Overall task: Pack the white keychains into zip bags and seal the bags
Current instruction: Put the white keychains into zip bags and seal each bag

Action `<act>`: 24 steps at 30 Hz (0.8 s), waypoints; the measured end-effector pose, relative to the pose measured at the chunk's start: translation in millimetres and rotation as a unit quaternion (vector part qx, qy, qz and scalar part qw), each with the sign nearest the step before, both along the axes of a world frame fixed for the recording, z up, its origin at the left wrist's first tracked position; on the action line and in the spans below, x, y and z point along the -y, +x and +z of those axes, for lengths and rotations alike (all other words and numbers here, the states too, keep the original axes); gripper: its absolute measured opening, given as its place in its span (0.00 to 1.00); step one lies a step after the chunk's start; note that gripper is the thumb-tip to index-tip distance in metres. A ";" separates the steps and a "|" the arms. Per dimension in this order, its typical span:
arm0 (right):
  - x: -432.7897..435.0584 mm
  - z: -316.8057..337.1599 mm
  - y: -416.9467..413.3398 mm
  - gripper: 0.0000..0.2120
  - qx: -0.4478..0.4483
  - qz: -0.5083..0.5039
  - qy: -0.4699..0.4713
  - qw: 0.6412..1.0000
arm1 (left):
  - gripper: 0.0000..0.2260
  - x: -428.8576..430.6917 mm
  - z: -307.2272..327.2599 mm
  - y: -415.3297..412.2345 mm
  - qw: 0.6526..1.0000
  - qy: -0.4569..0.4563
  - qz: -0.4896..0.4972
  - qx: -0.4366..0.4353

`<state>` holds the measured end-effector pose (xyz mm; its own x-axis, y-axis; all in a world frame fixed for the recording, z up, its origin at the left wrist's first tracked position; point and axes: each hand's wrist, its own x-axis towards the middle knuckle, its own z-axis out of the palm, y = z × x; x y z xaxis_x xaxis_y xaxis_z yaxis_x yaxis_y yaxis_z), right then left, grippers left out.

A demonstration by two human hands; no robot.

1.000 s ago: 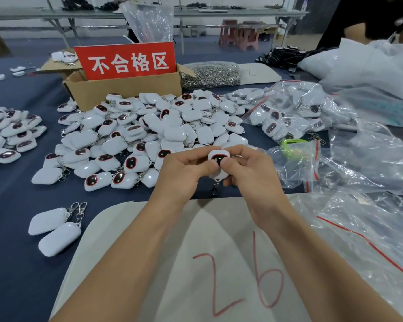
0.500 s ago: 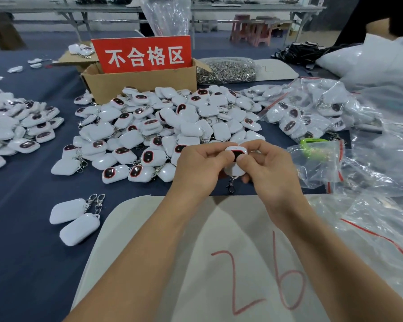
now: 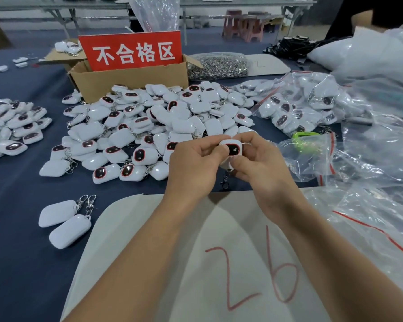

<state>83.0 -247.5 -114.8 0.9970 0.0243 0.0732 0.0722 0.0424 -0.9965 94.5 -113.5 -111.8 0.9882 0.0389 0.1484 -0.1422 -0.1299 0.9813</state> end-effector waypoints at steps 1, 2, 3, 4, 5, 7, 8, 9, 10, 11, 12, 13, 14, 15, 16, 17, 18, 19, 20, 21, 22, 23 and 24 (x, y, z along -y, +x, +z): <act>0.1 0.2 -0.2 0.14 -0.003 0.004 0.001 1.000 | 0.08 0.5 -0.5 0.0 1.000 -0.003 -0.001 -0.003; 0.1 0.2 -0.3 0.15 -0.006 0.007 0.003 1.000 | 0.08 0.5 -1.2 0.3 1.000 -0.005 -0.002 -0.006; 0.4 0.1 -0.4 0.16 -0.007 0.008 0.005 1.000 | 0.09 0.1 -1.8 0.7 1.000 -0.008 -0.002 -0.008; 0.8 0.0 -0.3 0.15 -0.006 0.006 0.009 1.000 | 0.09 -0.1 -2.4 1.4 1.000 -0.014 -0.001 -0.009; 1.2 -0.3 -0.1 0.14 -0.001 0.003 0.013 1.000 | 0.09 -0.4 -2.9 2.0 1.000 -0.024 0.001 -0.010; 1.9 -1.1 0.7 0.13 0.011 -0.005 0.019 1.000 | 0.09 -0.5 -2.8 2.8 0.999 -0.048 0.000 -0.012; 1.9 -1.8 1.4 0.13 0.014 -0.010 0.018 1.000 | 0.09 -0.5 -2.8 3.0 0.998 -0.055 -0.001 -0.012; 2.2 -2.4 2.0 0.14 0.016 -0.016 0.016 1.000 | 0.09 -0.1 -2.8 3.1 0.998 -0.055 -0.002 -0.012; 2.2 -2.9 2.5 0.14 0.016 -0.021 0.014 1.000 | 0.09 0.1 -3.0 3.3 0.998 -0.054 -0.002 -0.012; 2.4 -3.0 2.7 0.15 0.018 -0.026 0.011 0.999 | 0.09 0.3 -3.0 3.2 0.999 -0.053 -0.002 -0.011; 2.5 -3.1 2.9 0.15 0.020 -0.030 0.006 0.999 | 0.09 0.4 -2.7 3.1 0.998 -0.054 -0.002 -0.009; 2.8 -3.1 3.2 0.15 0.021 -0.031 0.002 0.999 | 0.09 0.3 -2.6 2.9 0.999 -0.054 0.000 -0.005; 2.9 -3.0 3.3 0.15 0.021 -0.032 0.001 0.999 | 0.09 0.1 -2.4 2.7 0.999 -0.050 0.003 -0.002; 2.9 -2.8 3.1 0.14 0.019 -0.031 0.004 0.999 | 0.09 -0.2 -2.2 2.4 0.999 -0.045 0.008 0.003; 3.0 -2.2 2.7 0.13 0.016 -0.030 0.010 0.999 | 0.09 -0.6 -2.3 2.3 0.999 -0.042 0.013 0.007; 3.4 -1.4 2.1 0.13 0.013 -0.032 0.014 0.999 | 0.08 -1.2 -2.3 1.8 0.999 -0.041 0.017 0.011; 4.3 -0.2 1.7 0.13 0.012 -0.035 0.019 0.999 | 0.07 -1.9 -2.4 1.4 0.999 -0.044 0.021 0.016; 5.9 1.0 1.7 0.12 0.015 -0.041 0.025 0.999 | 0.05 -2.5 -2.6 1.2 0.999 -0.042 0.027 0.021; 7.7 2.3 1.8 0.12 0.021 -0.049 0.034 0.998 | 0.04 -3.2 -3.1 1.4 0.999 -0.028 0.034 0.027; 10.0 2.8 2.4 0.12 0.027 -0.059 0.040 0.997 | 0.03 -3.6 -4.1 2.0 0.998 -0.002 0.041 0.036; 11.9 3.3 3.0 0.13 0.032 -0.070 0.041 0.996 | 0.04 -3.6 -5.3 2.4 0.997 0.029 0.048 0.043; 13.4 3.4 3.9 0.12 0.039 -0.080 0.034 0.995 | 0.07 -2.9 -6.6 2.2 0.996 0.057 0.056 0.048; 14.0 3.7 4.1 0.11 0.049 -0.089 0.022 0.995 | 0.09 -1.6 -7.7 1.4 0.994 0.078 0.063 0.050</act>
<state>87.1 -261.5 -111.1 0.9735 -0.1566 0.1664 0.1782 0.0646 -0.9819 96.0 -111.8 -119.5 0.9569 0.1290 0.2602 -0.2119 -0.3028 0.9292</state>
